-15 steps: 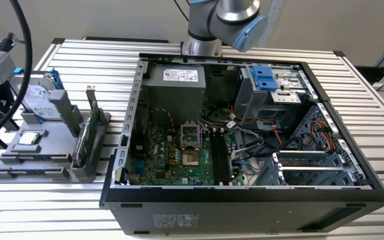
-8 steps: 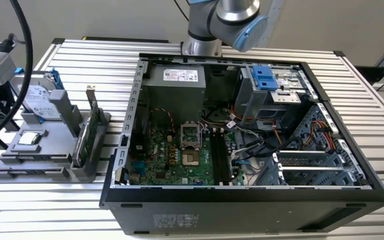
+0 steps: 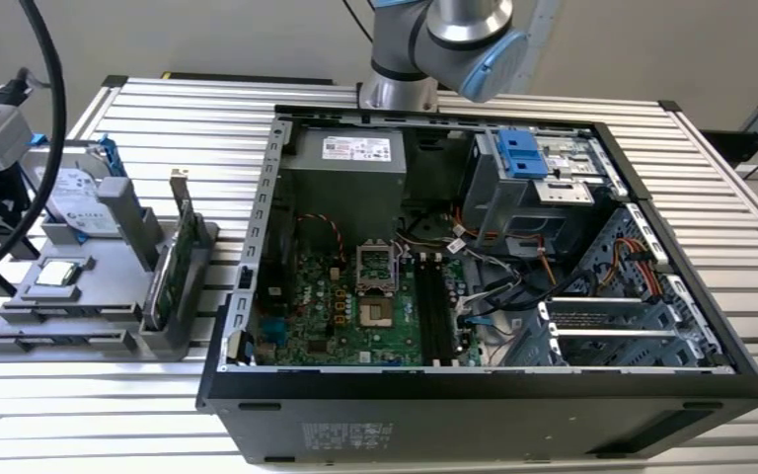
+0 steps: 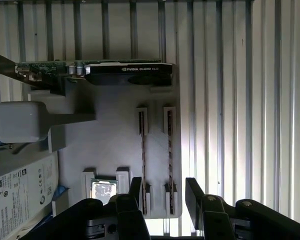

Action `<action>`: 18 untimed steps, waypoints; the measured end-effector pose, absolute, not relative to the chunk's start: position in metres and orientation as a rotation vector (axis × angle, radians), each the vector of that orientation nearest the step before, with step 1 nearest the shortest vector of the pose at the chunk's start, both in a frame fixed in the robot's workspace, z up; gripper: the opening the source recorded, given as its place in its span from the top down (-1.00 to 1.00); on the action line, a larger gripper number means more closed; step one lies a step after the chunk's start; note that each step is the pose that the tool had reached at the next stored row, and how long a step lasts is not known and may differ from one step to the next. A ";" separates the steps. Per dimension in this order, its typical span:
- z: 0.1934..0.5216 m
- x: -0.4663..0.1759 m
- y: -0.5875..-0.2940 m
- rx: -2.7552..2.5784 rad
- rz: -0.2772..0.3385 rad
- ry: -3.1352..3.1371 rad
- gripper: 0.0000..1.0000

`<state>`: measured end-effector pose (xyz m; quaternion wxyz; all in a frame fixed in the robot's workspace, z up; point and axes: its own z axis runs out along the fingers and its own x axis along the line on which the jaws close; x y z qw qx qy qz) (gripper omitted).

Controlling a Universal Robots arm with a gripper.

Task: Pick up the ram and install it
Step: 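Pick up the ram and move it above insertion slot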

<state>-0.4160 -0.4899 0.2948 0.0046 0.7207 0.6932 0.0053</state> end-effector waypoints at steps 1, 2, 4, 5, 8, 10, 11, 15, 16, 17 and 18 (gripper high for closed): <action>0.295 -0.416 -0.490 2.257 0.016 2.171 -1.00; 0.295 -0.416 -0.490 2.257 0.017 2.171 -1.00; 0.293 -0.416 -0.490 2.257 0.017 2.171 -1.00; 0.293 -0.416 -0.490 2.257 0.017 2.171 -1.00; 0.292 -0.416 -0.490 2.257 0.016 2.171 -1.00; 0.292 -0.416 -0.490 2.258 0.017 2.171 -1.00; 0.292 -0.416 -0.490 2.258 0.017 2.171 -1.00; 0.292 -0.416 -0.491 2.258 0.016 2.171 -1.00; 0.292 -0.416 -0.491 2.258 0.017 2.171 -1.00; 0.292 -0.416 -0.492 2.258 0.017 2.171 -1.00; 0.292 -0.416 -0.492 2.258 0.017 2.171 -1.00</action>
